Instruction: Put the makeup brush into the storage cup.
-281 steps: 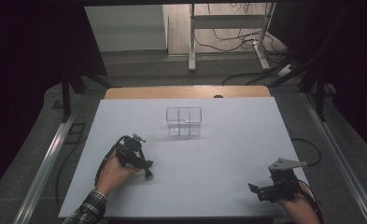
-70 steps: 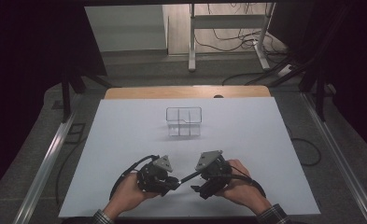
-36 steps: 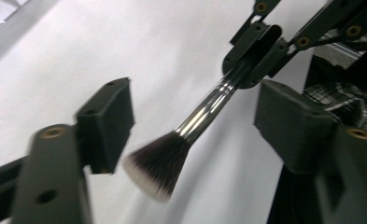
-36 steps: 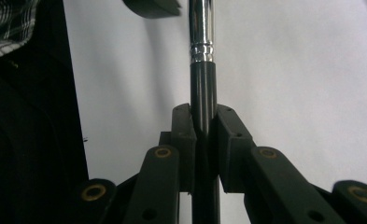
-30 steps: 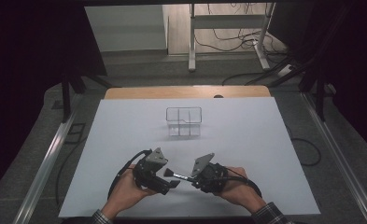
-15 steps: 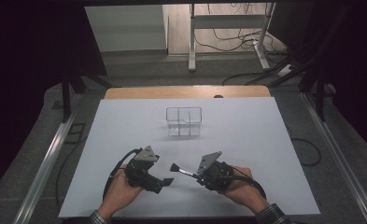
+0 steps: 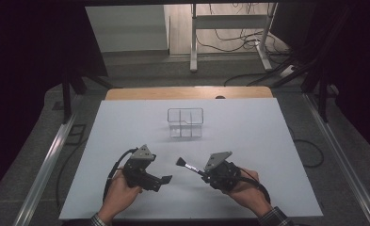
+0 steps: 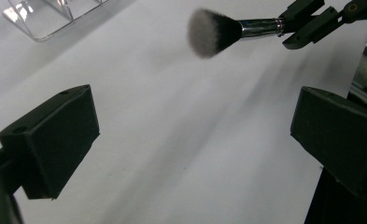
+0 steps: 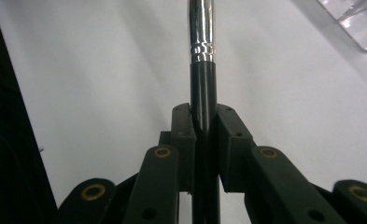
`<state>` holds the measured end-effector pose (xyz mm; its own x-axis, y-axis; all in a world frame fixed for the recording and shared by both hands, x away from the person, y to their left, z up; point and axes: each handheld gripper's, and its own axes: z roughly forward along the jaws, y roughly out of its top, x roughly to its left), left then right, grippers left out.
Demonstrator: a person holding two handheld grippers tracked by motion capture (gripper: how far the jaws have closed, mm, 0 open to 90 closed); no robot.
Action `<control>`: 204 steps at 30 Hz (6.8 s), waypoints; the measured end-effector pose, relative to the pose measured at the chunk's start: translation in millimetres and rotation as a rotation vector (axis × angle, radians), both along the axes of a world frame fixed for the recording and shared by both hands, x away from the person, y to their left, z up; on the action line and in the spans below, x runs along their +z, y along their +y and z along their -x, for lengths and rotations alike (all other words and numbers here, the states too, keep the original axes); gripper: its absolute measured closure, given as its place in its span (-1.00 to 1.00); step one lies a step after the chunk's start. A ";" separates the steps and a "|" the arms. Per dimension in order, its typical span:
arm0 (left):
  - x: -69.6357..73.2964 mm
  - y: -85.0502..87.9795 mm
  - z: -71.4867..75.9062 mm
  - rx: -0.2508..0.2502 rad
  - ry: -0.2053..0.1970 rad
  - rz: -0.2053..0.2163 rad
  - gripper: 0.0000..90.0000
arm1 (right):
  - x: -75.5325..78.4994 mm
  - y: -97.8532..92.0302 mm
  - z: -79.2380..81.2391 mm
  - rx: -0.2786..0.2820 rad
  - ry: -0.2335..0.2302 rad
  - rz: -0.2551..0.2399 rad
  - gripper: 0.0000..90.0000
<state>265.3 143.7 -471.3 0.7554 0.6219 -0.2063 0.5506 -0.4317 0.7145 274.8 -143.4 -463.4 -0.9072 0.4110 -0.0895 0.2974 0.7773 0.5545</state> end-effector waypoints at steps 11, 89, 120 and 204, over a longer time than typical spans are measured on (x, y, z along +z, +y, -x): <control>4.3 0.1 -0.8 0.041 0.062 0.051 -0.97 | 6.3 1.6 6.0 -0.064 -0.043 -0.088 0.74; 16.7 -36.9 1.0 -0.080 0.080 0.141 0.71 | -3.0 40.3 16.9 -0.047 -0.013 -0.108 0.08; 7.7 -20.8 3.6 -0.052 -0.008 0.066 -0.59 | 0.3 22.9 5.9 -0.067 -0.010 -0.183 0.74; -11.5 67.4 29.5 0.128 -0.074 -0.112 -0.96 | 16.8 -22.3 -17.2 -0.156 -0.056 -0.308 0.73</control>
